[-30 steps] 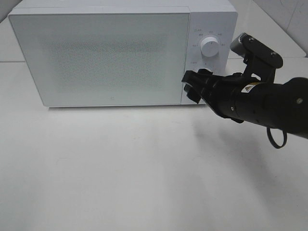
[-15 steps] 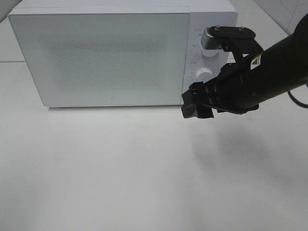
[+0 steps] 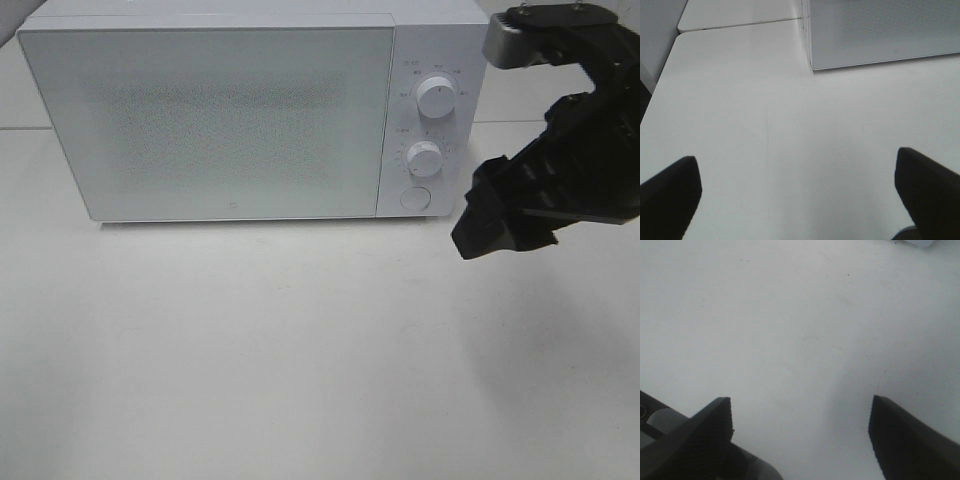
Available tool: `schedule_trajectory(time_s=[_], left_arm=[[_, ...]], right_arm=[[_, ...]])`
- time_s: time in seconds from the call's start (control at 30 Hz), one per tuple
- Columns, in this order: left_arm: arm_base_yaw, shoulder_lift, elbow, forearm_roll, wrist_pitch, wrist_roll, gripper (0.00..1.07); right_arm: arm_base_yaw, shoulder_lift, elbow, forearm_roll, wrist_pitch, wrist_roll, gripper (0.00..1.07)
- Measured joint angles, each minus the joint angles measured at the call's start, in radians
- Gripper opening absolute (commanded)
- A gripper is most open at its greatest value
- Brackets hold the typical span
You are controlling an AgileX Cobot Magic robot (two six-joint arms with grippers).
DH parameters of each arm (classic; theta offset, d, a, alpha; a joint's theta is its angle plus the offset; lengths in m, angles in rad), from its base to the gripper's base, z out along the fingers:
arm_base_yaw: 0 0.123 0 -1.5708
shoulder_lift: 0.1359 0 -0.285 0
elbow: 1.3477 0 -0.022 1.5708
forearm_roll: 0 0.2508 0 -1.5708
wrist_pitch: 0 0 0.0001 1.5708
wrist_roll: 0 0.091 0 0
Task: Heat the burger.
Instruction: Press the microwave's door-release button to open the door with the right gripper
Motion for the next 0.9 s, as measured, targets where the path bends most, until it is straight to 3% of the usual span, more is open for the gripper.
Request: schedule_trajectory(time_s=[0.57, 0.9], left_arm=[[0.0, 0.0, 0.0, 0.0, 0.0, 0.0, 0.98], [0.0, 0.0, 0.0, 0.0, 0.0, 0.0, 0.98]], right_arm=[[0.0, -0.336, 0.0, -0.216, 0.272, 0.084, 0.75], [-0.02, -0.609, 0.137, -0.284, 0.298, 0.131, 0.75]])
